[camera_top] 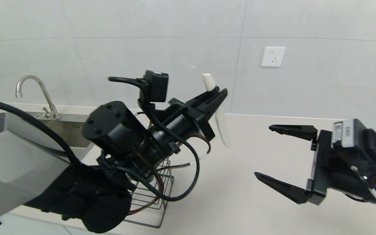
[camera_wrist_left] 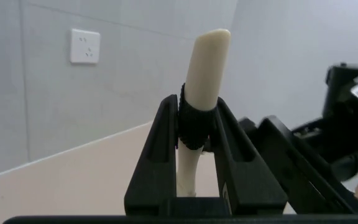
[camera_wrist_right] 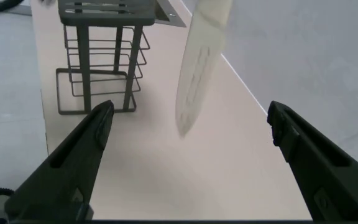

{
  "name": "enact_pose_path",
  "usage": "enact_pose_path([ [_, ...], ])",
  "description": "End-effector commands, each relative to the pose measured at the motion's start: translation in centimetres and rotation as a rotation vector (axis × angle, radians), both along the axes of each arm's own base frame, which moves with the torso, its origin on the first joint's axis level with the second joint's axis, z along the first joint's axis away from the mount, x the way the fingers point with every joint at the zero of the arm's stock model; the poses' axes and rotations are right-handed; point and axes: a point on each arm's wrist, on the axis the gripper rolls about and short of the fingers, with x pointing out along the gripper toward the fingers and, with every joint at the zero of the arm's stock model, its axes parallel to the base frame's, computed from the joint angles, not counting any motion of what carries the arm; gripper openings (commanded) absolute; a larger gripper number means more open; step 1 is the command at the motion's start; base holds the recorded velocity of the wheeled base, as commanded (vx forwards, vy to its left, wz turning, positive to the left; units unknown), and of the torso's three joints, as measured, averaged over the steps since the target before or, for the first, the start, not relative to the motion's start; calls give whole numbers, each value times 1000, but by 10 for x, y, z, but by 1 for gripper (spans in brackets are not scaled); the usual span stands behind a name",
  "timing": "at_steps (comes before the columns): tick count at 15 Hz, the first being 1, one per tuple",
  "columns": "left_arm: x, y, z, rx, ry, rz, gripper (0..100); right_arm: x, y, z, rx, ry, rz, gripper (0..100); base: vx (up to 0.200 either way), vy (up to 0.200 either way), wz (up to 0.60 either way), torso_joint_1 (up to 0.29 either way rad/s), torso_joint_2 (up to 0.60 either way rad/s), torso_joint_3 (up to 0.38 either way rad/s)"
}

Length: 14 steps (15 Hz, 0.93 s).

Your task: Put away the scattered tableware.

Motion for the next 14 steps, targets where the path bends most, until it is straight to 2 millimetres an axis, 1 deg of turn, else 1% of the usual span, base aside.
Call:
enact_pose_path([
  [1, -2, 35, 24, -41, -45, 69, 0, -65, -53, -6, 24, -63, -144, 100, 0, 0, 0, 0, 0, 0],
  [2, -4, 42, 28, -46, -52, 80, 0, -82, -62, -11, 26, -76, -185, 100, 0, 0, 0, 0, 0, 0],
  [3, -9, 50, 34, -54, -64, 89, 0, -106, -76, -21, 31, -107, -281, 100, 0, 0, 0, 0, 0, 0],
  [4, -13, 55, 38, -59, -74, 89, 0, -117, -82, -23, 41, -140, -338, 100, 0, 0, 0, 0, 0, 0],
  [7, -20, 60, 45, -58, -111, 101, 0, -137, -94, -21, 75, -234, -466, 100, 0, 0, 0, 0, 0, 0],
  [11, -24, 66, 42, -34, -121, 119, 0, -153, -100, -30, 86, -304, -614, 100, 0, 0, 0, 0, 0, 0],
  [13, -27, 69, 46, -43, -132, 121, 0, -168, -101, -38, 109, -388, -660, 100, 0, 0, 0, 0, 0, 0],
  [14, -27, 70, 48, -47, -136, 121, 0, -177, -102, -38, 142, -444, -671, 100, 0, 0, 0, 0, 0, 0],
])
